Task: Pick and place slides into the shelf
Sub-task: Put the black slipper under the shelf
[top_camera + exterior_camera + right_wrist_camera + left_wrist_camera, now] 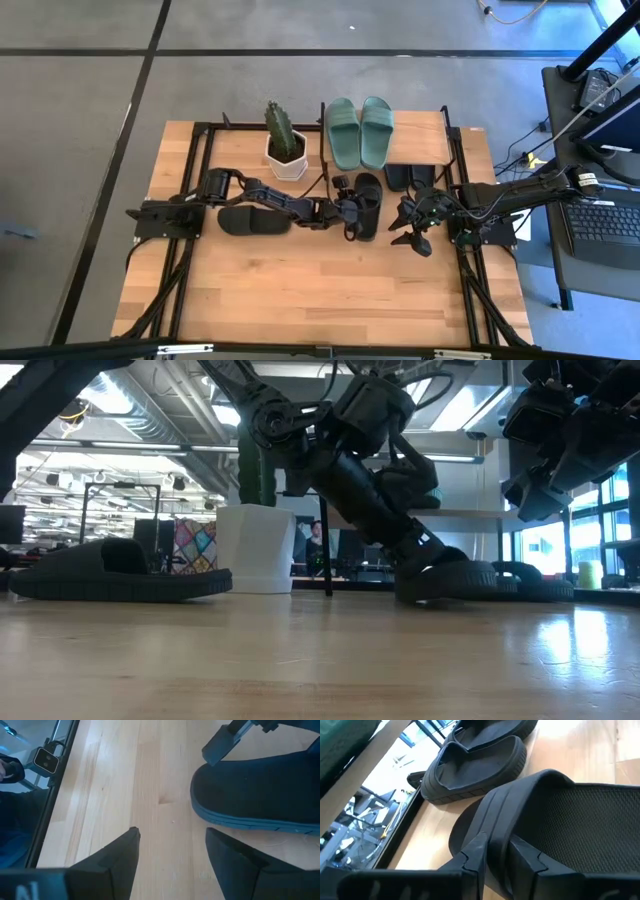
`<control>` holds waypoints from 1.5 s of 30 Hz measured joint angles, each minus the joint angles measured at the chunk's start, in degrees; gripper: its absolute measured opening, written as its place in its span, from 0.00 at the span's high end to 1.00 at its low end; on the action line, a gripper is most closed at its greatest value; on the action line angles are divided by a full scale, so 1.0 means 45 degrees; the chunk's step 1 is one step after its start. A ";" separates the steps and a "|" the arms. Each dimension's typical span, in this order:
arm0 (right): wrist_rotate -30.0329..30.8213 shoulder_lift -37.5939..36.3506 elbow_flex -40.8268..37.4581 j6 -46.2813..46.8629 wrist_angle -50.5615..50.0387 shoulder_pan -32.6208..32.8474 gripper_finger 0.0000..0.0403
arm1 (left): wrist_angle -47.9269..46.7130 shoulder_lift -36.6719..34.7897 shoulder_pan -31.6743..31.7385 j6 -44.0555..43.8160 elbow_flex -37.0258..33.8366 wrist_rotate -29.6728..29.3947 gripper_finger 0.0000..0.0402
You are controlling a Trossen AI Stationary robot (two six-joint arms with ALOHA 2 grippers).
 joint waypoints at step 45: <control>-0.0008 0.0000 -0.0011 -0.0398 -0.0066 0.0003 0.44 | -1.2574 -0.1098 -0.1845 -0.1799 0.3682 0.5187 0.56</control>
